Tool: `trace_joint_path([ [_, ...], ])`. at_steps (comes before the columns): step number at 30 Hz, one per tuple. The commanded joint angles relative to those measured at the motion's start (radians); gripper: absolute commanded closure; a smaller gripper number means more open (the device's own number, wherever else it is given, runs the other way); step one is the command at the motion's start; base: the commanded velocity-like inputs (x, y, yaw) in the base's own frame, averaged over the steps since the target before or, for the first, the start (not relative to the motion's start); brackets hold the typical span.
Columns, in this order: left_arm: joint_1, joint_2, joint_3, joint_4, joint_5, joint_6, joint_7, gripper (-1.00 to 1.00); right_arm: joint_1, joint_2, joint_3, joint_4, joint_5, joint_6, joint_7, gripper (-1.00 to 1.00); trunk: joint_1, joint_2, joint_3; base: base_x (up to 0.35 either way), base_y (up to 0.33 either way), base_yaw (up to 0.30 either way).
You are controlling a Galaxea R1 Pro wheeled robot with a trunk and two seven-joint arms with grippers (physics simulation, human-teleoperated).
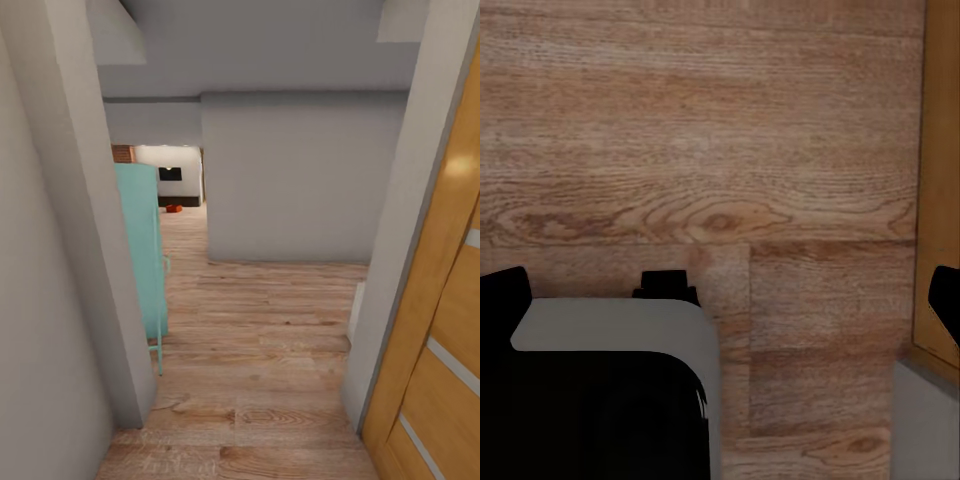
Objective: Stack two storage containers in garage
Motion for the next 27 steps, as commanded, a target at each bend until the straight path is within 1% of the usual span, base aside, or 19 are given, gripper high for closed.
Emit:
trace_joint_path([
  [1,-0.001,0.001,-0.008,0.001,0.009,-0.002,0.002,-1.00,-0.001,0.001,0.008,0.003,-0.007,-0.005,0.000,-1.00,0.001,-0.001,-0.001,0.324,0.000,0.000],
  [27,-0.001,0.001,-0.008,0.001,0.009,-0.001,0.002,-1.00,-0.001,0.002,0.009,0.003,-0.009,-0.003,0.000,-1.00,0.001,-0.001,-0.001,0.324,0.000,0.000],
])
